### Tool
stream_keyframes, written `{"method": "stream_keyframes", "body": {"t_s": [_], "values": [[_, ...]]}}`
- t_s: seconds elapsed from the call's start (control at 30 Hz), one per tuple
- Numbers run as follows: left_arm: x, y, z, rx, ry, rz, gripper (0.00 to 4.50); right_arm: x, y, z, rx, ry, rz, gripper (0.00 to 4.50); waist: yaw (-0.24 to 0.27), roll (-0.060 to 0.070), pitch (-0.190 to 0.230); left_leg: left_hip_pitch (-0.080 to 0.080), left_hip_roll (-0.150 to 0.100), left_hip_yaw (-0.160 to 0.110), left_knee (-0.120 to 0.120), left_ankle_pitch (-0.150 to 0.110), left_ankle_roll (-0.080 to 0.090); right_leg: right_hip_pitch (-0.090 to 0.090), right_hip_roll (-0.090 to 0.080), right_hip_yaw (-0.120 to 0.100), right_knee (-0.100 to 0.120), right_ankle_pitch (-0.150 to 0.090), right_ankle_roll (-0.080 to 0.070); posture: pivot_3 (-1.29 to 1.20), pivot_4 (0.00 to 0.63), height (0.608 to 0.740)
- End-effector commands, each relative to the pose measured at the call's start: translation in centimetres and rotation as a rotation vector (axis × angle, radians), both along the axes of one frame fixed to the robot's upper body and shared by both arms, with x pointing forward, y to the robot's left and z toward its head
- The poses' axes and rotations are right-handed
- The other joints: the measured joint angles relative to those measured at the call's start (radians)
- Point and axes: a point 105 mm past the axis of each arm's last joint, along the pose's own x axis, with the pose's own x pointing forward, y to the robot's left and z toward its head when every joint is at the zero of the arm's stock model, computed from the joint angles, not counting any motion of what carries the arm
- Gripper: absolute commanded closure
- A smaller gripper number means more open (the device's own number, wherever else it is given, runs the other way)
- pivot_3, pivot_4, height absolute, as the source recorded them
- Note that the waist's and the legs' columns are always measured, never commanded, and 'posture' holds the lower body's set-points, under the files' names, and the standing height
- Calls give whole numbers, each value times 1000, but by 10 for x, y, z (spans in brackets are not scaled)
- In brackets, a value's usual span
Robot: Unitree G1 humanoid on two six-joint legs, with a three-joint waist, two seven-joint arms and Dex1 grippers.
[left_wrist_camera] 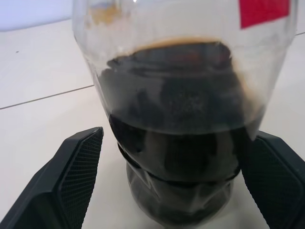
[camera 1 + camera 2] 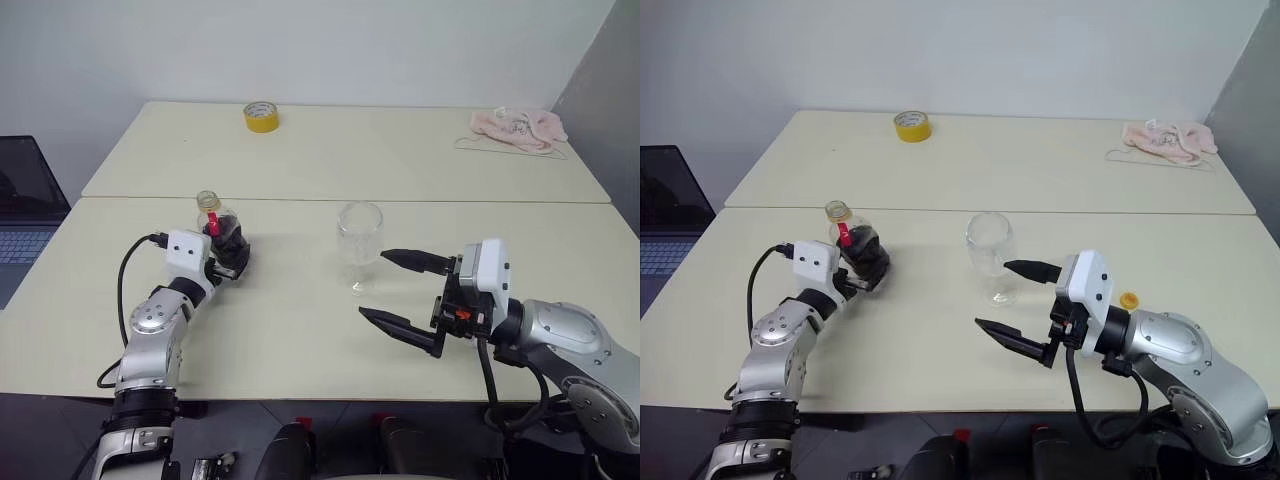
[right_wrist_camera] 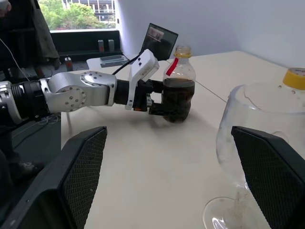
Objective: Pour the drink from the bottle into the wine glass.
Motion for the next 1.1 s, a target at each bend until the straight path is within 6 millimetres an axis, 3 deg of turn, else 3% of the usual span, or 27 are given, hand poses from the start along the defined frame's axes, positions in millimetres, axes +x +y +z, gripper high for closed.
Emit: {"method": "stream_keyframes", "body": {"t_s": [0.03,0.13,0.43,0.67,0.8,1.1], "values": [[5,-5,14,15,-54,-28,1288,-1,2,9,16,-41,0,0,0,0,0,0,0,0,0,0,0,0,0,0,0,0,0,0,150,740],[7,-7,15,12,-58,-31,2087,0,3,9,14,-45,-1,0,0,0,0,0,0,0,0,0,0,0,0,0,0,0,0,0,150,740],[8,-5,17,21,-72,-23,3582,1,5,10,13,-53,-6,0,0,0,0,0,0,0,0,0,0,0,0,0,0,0,0,0,150,740],[4,-5,17,8,-75,-13,3727,1,5,10,10,-52,-7,0,0,0,0,0,0,0,0,0,0,0,0,0,0,0,0,0,150,740],[1,-6,28,28,-105,1,3727,2,2,13,26,-46,-19,0,-1,0,0,0,0,0,0,0,0,0,0,0,0,0,0,0,150,740],[10,-47,72,210,-241,-83,3736,6,-15,9,27,23,-103,0,15,-1,0,-1,-1,0,1,0,0,0,0,0,0,0,0,0,150,740]]}}
